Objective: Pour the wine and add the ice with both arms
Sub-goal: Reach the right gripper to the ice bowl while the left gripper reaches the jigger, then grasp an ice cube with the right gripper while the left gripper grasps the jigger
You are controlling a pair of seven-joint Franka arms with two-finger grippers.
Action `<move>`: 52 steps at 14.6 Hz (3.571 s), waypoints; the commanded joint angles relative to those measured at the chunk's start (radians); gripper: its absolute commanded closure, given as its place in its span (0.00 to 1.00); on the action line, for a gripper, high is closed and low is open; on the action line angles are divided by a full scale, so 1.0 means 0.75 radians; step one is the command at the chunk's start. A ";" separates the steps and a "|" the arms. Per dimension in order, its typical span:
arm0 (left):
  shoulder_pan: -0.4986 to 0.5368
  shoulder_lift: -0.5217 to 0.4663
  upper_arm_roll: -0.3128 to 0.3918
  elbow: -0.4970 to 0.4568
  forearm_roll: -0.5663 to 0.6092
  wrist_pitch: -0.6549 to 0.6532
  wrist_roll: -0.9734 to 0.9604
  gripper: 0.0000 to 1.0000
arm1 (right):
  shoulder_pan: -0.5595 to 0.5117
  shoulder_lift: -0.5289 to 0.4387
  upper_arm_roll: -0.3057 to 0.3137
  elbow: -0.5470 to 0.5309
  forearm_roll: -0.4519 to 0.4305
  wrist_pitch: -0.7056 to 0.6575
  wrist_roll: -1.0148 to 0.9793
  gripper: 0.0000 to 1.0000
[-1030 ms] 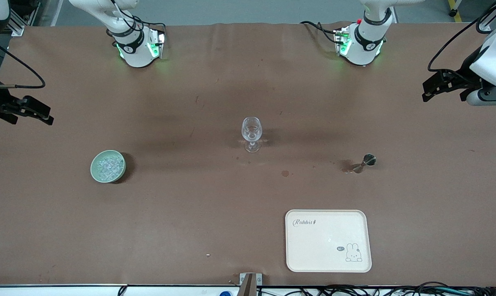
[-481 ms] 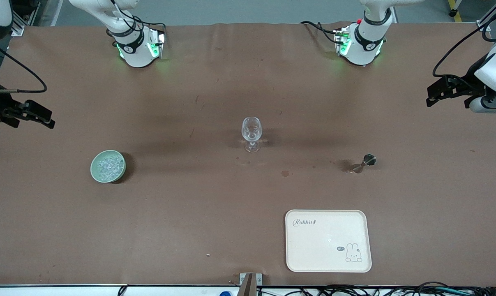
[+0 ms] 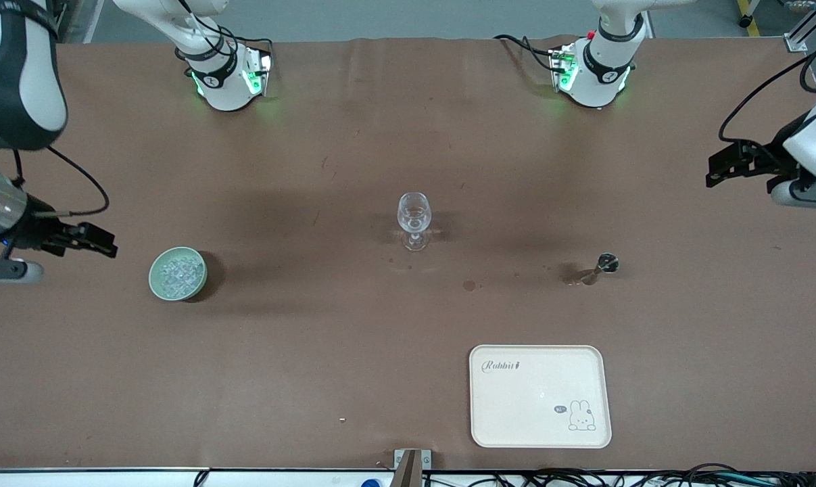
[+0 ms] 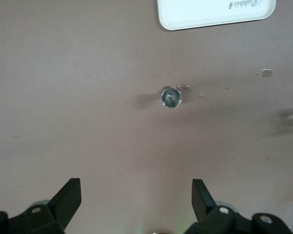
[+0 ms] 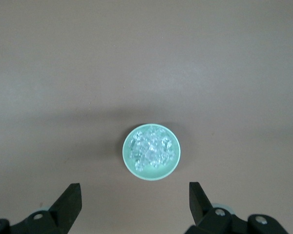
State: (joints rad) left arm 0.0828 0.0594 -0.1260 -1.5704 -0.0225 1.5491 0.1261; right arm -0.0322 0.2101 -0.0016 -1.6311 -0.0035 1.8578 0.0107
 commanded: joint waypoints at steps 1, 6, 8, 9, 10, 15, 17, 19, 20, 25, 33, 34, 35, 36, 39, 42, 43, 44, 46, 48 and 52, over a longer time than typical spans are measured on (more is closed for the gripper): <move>0.075 0.086 -0.006 0.036 -0.111 0.045 0.160 0.00 | -0.024 0.010 0.002 -0.097 0.017 0.128 0.014 0.03; 0.221 0.260 -0.006 0.028 -0.334 0.160 0.589 0.00 | -0.039 0.086 0.000 -0.220 0.017 0.292 0.012 0.02; 0.290 0.338 -0.006 0.020 -0.460 0.170 0.762 0.00 | -0.053 0.139 0.000 -0.224 0.017 0.329 0.012 0.02; 0.311 0.366 -0.006 0.012 -0.487 0.174 0.825 0.00 | -0.053 0.163 0.000 -0.230 0.017 0.355 0.014 0.02; 0.339 0.381 -0.006 0.000 -0.500 0.178 0.883 0.00 | -0.057 0.182 0.002 -0.241 0.019 0.384 0.014 0.02; 0.433 0.438 -0.006 -0.095 -0.649 0.244 1.191 0.01 | -0.057 0.243 0.002 -0.310 0.021 0.489 0.016 0.02; 0.468 0.479 -0.010 -0.113 -0.672 0.244 1.273 0.01 | -0.055 0.258 0.002 -0.331 0.021 0.511 0.016 0.03; 0.477 0.510 -0.008 -0.133 -0.737 0.256 1.428 0.01 | -0.055 0.260 0.002 -0.369 0.021 0.548 0.016 0.03; 0.491 0.540 -0.008 -0.134 -0.765 0.256 1.526 0.01 | -0.055 0.260 0.002 -0.410 0.021 0.601 0.016 0.03; 0.567 0.716 -0.014 -0.134 -0.910 0.246 1.917 0.01 | -0.049 0.262 0.002 -0.539 0.021 0.769 0.023 0.04; 0.571 0.896 -0.073 -0.129 -1.095 0.205 2.492 0.02 | -0.045 0.260 0.000 -0.582 0.021 0.761 0.021 0.14; 0.571 0.909 -0.073 -0.129 -1.099 0.193 2.562 0.02 | -0.043 0.260 0.000 -0.594 0.021 0.763 0.021 0.16; 0.573 0.927 -0.073 -0.129 -1.099 0.168 2.611 0.03 | -0.039 0.260 0.000 -0.603 0.021 0.769 0.023 0.17; 0.579 0.949 -0.075 -0.129 -1.111 0.140 2.676 0.03 | -0.037 0.260 0.000 -0.607 0.021 0.769 0.023 0.19; 0.569 1.003 -0.075 -0.127 -1.197 0.097 2.903 0.05 | -0.035 0.258 0.000 -0.613 0.021 0.761 0.023 0.22; 0.556 1.011 -0.075 -0.119 -1.203 0.094 2.932 0.05 | -0.035 0.252 0.000 -0.621 0.021 0.755 0.021 0.31; 0.554 1.013 -0.075 -0.115 -1.201 0.096 2.932 0.05 | -0.035 0.250 0.000 -0.621 0.021 0.752 0.021 0.37; 0.554 1.015 -0.075 -0.115 -1.203 0.098 2.932 0.05 | -0.035 0.250 0.002 -0.621 0.021 0.752 0.021 0.45; 0.554 1.044 -0.077 -0.113 -1.209 0.103 2.951 0.05 | -0.025 0.247 0.000 -0.621 0.021 0.752 0.021 0.59; 0.554 1.064 -0.077 -0.113 -1.220 0.103 2.963 0.05 | -0.025 0.243 0.000 -0.621 0.021 0.752 0.023 0.69; 0.554 1.091 -0.098 -0.113 -1.258 0.103 3.030 0.05 | -0.025 0.241 0.000 -0.621 0.021 0.746 0.023 0.85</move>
State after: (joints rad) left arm 0.4975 0.8561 -0.1850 -1.6702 -0.9307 1.6367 2.3540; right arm -0.0530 0.4202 -0.0023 -2.0665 -0.0029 2.4188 0.0177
